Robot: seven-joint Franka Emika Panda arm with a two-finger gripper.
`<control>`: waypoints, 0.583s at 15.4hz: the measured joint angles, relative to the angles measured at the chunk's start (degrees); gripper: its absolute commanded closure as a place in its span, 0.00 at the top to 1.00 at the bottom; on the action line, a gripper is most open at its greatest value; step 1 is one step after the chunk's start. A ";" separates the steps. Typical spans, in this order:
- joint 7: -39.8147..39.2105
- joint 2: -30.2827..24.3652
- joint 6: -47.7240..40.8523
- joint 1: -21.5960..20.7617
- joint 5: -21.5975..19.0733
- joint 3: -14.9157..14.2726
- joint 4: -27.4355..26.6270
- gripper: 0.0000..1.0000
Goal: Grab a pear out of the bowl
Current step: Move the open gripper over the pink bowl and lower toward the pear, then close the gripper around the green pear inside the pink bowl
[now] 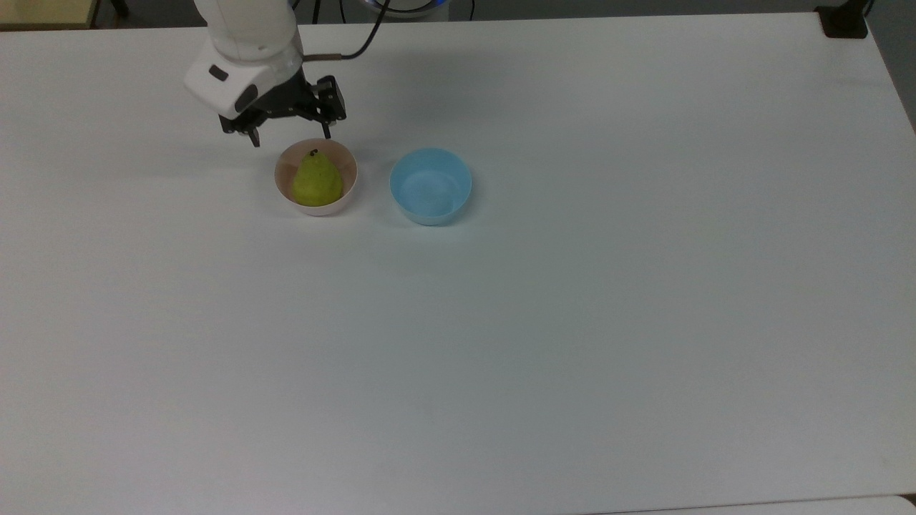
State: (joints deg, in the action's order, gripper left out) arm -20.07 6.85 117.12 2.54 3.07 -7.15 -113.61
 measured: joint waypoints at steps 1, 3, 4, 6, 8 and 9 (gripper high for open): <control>0.00 0.74 0.82 -0.16 0.00 0.01 0.00 0.92; 0.02 1.87 1.88 -0.56 0.00 0.02 -0.01 0.87; 0.03 2.38 2.31 -0.66 0.00 0.07 -0.01 0.82; 0.06 3.24 3.42 -0.67 0.00 0.21 -0.01 0.77; 0.06 3.79 4.02 -0.91 0.00 0.32 -0.01 0.75; 0.06 4.06 4.14 -1.23 0.00 0.32 -0.01 0.75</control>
State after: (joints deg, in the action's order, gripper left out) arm -20.01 10.90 121.26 1.32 3.07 -6.83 -113.62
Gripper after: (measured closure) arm 0.225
